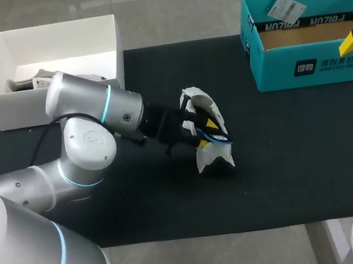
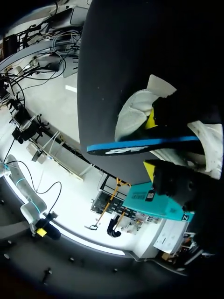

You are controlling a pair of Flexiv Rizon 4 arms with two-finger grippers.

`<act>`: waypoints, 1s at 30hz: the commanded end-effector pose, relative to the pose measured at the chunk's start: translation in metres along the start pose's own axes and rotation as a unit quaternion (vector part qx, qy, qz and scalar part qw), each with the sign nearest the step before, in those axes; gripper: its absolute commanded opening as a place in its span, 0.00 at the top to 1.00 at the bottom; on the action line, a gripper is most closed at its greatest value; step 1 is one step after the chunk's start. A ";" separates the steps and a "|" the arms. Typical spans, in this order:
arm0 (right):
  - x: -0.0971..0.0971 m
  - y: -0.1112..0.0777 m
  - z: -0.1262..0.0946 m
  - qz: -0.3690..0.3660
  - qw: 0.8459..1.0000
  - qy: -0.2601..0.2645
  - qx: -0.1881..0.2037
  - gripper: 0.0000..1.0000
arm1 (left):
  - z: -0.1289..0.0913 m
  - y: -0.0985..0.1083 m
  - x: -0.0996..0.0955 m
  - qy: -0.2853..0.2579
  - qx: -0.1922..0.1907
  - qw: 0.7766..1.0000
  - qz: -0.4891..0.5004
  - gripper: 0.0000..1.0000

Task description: Take the shoe out of the shoebox, open the shoe tongue, remove and reinsert the insole, then place the shoe into the shoebox

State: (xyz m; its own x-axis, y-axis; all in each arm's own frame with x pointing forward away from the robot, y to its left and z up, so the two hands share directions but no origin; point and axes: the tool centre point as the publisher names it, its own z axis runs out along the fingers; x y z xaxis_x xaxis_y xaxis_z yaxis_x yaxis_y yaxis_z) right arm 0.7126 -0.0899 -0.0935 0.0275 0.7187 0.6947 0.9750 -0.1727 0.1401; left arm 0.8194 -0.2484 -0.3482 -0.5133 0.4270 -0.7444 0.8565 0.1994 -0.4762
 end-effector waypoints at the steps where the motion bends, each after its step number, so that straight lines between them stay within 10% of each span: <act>1: 0.000 0.002 0.001 0.000 1.000 -0.001 0.002 0.00 | 0.002 0.000 0.000 0.001 0.005 1.000 0.002 1.00; 21: 0.000 0.002 0.001 0.000 1.000 -0.001 0.002 0.00 | 0.007 0.033 0.007 0.013 -0.049 0.999 -0.009 1.00; 22: 0.000 0.002 0.001 0.000 1.000 -0.001 0.002 0.00 | 0.006 0.031 0.007 0.012 -0.048 0.999 -0.011 0.98; 24: 0.000 0.002 0.001 0.000 1.000 -0.001 0.002 0.00 | 0.002 0.026 0.007 0.006 -0.037 0.999 -0.014 0.51; 30: 0.000 0.002 0.001 0.000 1.000 -0.001 0.002 0.00 | -0.004 0.012 0.003 -0.001 -0.022 1.000 -0.002 0.56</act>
State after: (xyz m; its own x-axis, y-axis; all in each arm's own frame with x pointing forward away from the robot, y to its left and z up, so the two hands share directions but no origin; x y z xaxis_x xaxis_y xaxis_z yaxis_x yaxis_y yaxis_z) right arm 0.7126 -0.0898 -0.0935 0.0275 0.7188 0.6947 0.9750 -0.1726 0.1400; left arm 0.8342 -0.2469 -0.3574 -0.5201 0.4285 -0.7389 0.8540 0.2441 -0.4595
